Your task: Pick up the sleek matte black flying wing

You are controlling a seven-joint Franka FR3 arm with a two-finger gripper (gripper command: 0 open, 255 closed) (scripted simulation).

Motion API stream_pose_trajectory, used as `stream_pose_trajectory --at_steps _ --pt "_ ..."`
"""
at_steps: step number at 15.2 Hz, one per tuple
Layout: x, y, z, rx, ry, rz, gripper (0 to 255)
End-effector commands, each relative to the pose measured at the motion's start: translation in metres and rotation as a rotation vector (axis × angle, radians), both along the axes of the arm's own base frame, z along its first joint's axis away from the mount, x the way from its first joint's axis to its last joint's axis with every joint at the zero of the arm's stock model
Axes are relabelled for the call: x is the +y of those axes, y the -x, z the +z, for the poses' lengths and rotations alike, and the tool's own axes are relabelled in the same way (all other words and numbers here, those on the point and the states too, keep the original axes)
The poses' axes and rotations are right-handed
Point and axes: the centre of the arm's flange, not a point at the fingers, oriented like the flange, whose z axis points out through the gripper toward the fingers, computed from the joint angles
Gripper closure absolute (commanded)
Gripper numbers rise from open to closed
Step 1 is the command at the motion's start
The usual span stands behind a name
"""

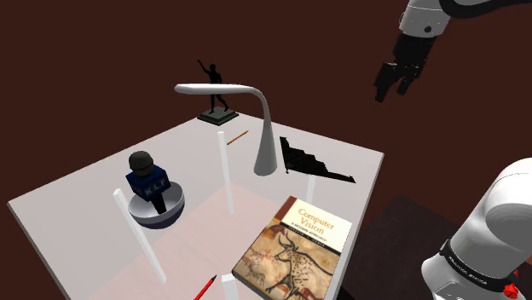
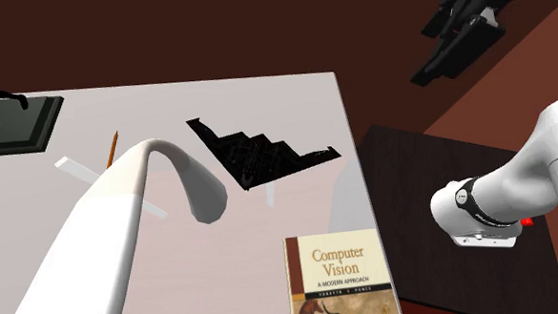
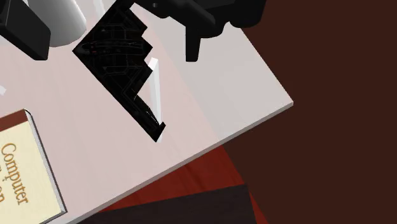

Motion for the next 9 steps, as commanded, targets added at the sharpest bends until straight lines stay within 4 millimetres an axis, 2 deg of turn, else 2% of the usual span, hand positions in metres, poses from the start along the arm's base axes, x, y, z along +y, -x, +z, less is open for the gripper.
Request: stream_pose_trajectory --at_steps 1,9 --pt "0.0 0.0 0.0 0.0 0.0 0.0 0" --pt "0.001 -0.054 -0.094 0.061 -0.002 0.11 0"
